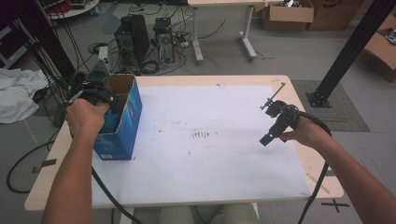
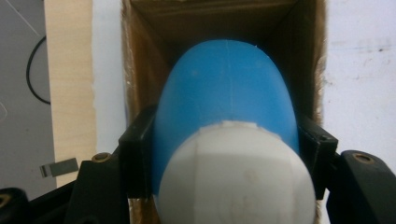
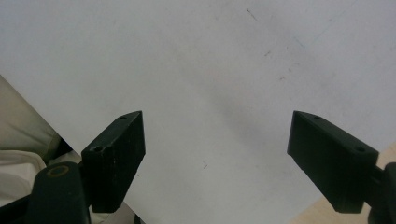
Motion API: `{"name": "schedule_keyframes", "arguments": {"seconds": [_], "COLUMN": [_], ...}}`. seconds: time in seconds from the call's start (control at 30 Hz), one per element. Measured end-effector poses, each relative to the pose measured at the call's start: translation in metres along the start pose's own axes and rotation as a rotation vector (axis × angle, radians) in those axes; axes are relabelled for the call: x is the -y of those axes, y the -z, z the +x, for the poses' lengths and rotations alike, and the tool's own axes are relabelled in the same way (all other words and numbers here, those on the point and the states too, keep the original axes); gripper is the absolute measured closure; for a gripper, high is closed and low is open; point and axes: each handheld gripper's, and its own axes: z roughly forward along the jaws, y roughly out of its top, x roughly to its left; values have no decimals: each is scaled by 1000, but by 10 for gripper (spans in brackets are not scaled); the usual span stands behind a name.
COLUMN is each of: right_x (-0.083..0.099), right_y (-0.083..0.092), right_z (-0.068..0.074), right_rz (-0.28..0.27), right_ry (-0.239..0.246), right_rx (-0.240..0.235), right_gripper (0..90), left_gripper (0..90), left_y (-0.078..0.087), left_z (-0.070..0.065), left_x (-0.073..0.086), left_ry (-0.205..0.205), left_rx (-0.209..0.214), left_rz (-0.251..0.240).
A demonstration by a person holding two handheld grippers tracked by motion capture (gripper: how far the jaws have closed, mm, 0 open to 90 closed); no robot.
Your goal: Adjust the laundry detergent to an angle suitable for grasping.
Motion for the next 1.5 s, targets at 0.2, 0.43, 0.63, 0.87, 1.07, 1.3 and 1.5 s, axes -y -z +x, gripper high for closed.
{"name": "schedule_keyframes", "arguments": {"seconds": [0.2, 0.43, 0.63, 0.87, 1.07, 1.3, 1.5], "right_x": [2, 1, 1, 1, 2, 3, 3], "right_y": [-3, -5, -6, -7, -7, -7, -7], "right_z": [-2, -3, -3, -1, -2, -1, -1], "right_rz": [5, 14, 15, 16, 18, 15, 15], "right_ry": [-6, -3, -4, -2, -7, -3, -6], "right_rx": [-1, -1, -2, -6, -6, -8, -9], "right_gripper": [191, 191, 191, 192, 193, 193, 193], "left_gripper": [381, 380, 380, 376, 374, 371, 360], "left_y": [-12, -22, -25, -26, -26, -27, -26], "left_z": [0, 0, 2, 5, 9, 11, 15], "left_x": [3, 5, 5, 6, 7, 7, 7], "left_ry": [-4, -9, -9, 12, 27, 32, 48], "left_rx": [-3, 5, 13, 25, 36, 53, 91], "left_rz": [10, 28, 34, 40, 38, 35, 40]}}
